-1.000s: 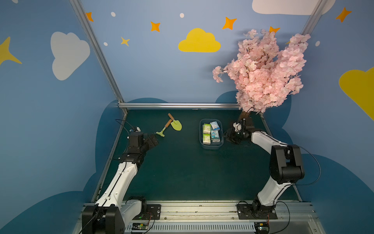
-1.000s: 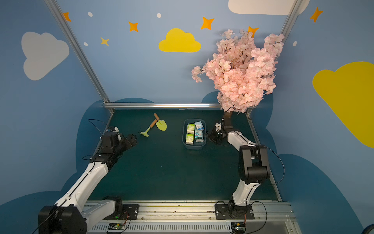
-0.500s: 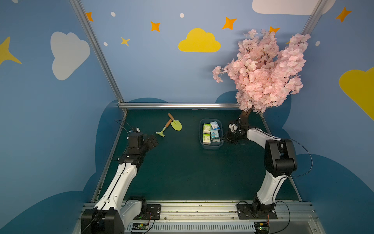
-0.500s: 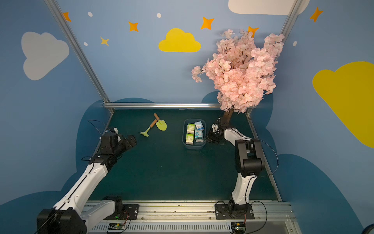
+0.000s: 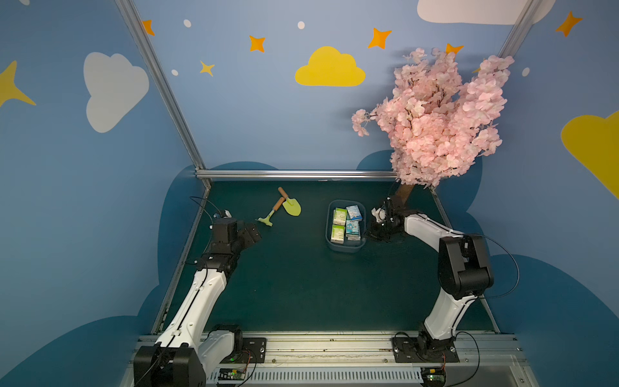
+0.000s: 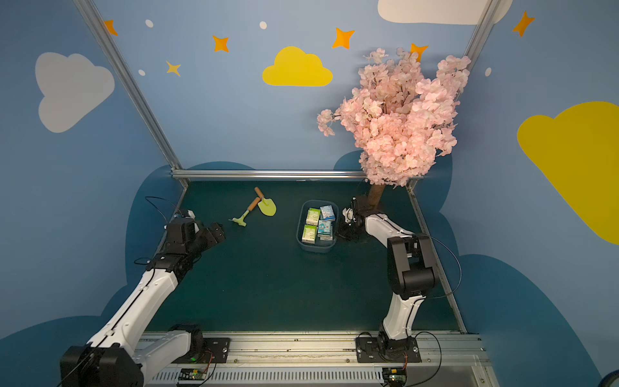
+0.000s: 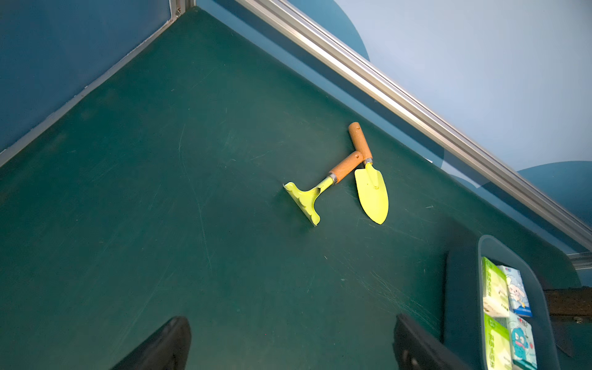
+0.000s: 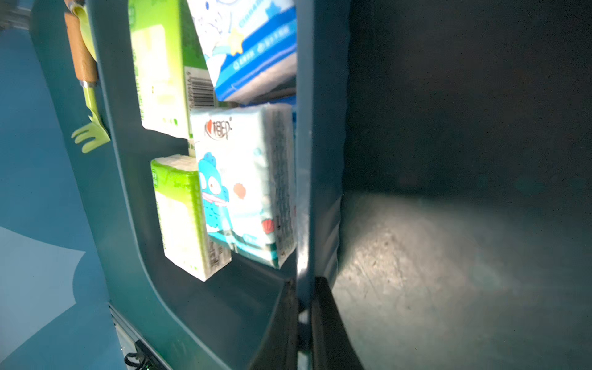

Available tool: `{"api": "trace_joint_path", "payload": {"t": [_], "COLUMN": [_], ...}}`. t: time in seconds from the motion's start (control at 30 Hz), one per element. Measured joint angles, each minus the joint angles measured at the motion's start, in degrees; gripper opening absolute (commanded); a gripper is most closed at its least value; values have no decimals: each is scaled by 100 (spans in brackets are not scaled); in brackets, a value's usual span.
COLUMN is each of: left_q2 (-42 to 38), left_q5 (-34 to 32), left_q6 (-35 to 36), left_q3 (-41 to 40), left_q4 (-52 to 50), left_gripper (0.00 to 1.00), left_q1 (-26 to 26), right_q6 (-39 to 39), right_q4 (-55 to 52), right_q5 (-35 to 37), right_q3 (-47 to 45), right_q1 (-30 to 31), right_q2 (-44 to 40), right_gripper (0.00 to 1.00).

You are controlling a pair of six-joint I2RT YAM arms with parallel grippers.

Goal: Take the pocket tissues out of the storage box
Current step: Move the storage box to the center of the board.

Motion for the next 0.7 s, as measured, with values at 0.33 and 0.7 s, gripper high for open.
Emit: {"api": "trace_joint_path", "payload": {"t": [0.33, 0.7], "left_q2": [208, 444], "left_q5": [118, 415], "left_q6": [0, -28], "left_q3": [63, 256], "left_q4": [9, 0], "left_gripper": [100, 100], "left_q1": [-2, -13], "right_q6": [367, 776], "right_q4": [-175, -190], "right_q5": [267, 348], "right_q3": [-205, 586], "right_q1": [925, 1659], "right_q2": [-319, 330], "right_gripper": [0, 0]}}
